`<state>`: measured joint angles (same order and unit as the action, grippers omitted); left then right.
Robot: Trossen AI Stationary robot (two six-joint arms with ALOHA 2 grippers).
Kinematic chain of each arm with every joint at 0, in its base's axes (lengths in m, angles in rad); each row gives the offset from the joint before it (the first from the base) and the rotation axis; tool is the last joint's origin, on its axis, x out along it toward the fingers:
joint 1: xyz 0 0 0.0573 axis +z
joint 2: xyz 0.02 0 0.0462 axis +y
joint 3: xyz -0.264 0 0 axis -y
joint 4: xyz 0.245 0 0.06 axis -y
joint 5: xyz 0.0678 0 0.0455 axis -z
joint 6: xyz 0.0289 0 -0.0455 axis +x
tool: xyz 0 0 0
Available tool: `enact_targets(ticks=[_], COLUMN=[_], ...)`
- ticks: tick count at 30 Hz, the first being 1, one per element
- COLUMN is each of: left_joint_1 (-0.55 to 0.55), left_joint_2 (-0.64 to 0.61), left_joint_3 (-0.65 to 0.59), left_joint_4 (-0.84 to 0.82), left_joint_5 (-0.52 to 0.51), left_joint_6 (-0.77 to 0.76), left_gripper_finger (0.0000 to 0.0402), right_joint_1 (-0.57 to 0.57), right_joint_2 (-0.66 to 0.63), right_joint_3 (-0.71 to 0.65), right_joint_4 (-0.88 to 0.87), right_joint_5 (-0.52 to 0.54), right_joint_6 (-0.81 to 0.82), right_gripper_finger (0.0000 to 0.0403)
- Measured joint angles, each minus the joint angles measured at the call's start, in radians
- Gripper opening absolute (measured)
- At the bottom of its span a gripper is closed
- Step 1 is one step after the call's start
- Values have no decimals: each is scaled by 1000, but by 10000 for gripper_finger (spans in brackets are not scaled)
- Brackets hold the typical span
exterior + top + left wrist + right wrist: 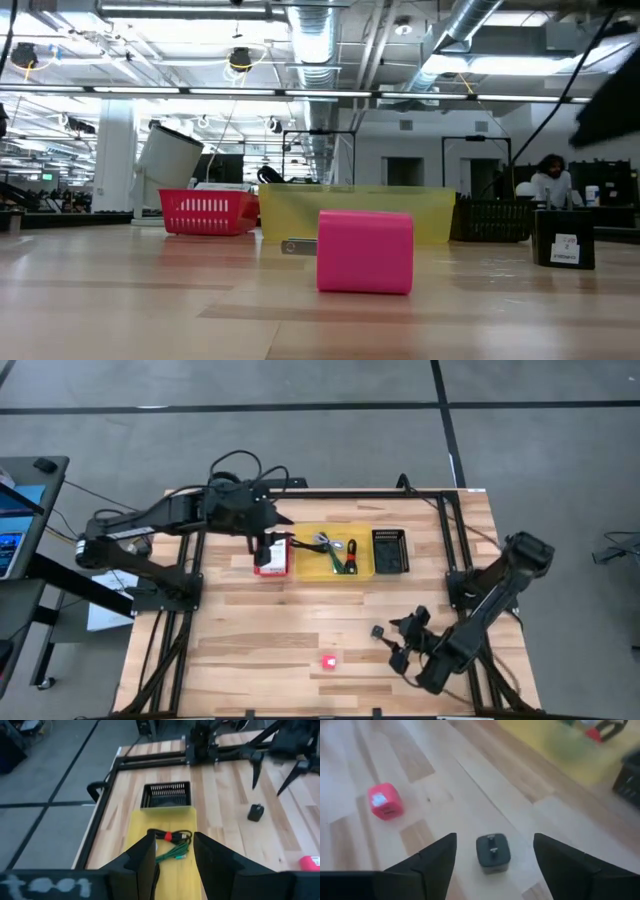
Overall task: Pick and place items into bin
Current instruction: Put the black charger adapter into the black bin
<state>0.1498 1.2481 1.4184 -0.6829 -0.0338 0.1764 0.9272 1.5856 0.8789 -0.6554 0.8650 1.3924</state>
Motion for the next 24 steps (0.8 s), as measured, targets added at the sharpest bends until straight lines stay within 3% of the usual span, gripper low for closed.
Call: enact_targets(ticks=[6, 13, 20, 24], left_joint_1=[-6, -6, -6, -6], left_joint_2=[-22, -17, -18, -18], left_joint_3=[0, 0, 0, 0], left_joint_4=[-4, -18, -27, -40], left_joint_5=[-6, -7, -7, -7], left_joint_6=[0, 0, 0, -6], left_gripper_finger=[126, 126, 126, 126], right_joint_1=[0, 0, 3, 13], right_joint_2=[130, 151, 155, 155], right_joint_3=[0, 0, 0, 0], right_joint_4=[146, 209, 140, 106], right_joint_5=[70, 77, -42, -57], right_joint_6=[50, 40, -10, -23], right_gripper_finger=[266, 267, 267, 267])
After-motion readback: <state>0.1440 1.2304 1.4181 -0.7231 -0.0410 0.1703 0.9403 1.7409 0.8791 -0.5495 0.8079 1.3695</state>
